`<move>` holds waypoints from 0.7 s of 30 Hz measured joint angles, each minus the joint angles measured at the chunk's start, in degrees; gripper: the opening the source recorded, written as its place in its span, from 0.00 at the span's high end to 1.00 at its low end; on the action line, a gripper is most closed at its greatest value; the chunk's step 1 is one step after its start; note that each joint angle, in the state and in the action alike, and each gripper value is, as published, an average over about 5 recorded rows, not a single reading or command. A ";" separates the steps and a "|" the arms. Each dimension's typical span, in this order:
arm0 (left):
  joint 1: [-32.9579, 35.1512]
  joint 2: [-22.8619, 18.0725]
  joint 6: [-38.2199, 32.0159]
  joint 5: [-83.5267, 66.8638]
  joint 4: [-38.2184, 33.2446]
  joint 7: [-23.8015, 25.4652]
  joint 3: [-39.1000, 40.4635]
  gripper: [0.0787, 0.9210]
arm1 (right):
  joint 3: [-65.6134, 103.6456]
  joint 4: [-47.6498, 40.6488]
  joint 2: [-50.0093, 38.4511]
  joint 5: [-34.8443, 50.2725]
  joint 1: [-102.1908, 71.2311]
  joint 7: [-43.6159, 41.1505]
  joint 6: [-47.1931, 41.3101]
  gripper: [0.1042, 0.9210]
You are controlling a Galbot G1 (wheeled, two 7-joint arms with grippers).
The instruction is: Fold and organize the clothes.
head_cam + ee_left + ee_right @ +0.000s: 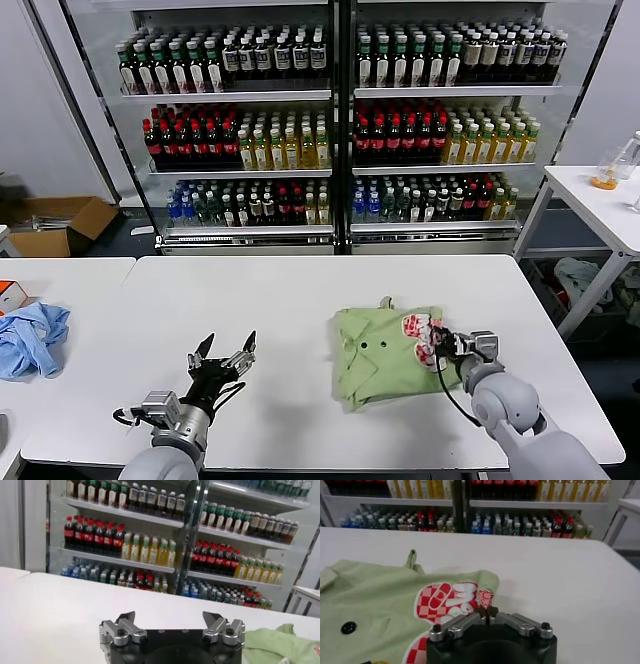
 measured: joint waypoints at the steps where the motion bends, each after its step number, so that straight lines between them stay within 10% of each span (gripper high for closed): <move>1: 0.14 0.01 -0.03 0.11 -0.05 -0.01 -0.11 0.12 | -0.02 -0.39 -0.09 -0.59 0.36 -0.02 -0.04 0.99; 8: 0.59 -0.13 -0.76 1.29 -0.14 -0.44 -0.23 0.12 | 0.42 -0.97 -0.21 -3.76 0.96 -1.49 0.83 0.93; 21: 0.99 -0.48 -1.84 5.60 -0.66 -0.77 0.86 0.12 | 4.31 6.65 0.30 -13.96 -8.19 -3.23 10.09 0.47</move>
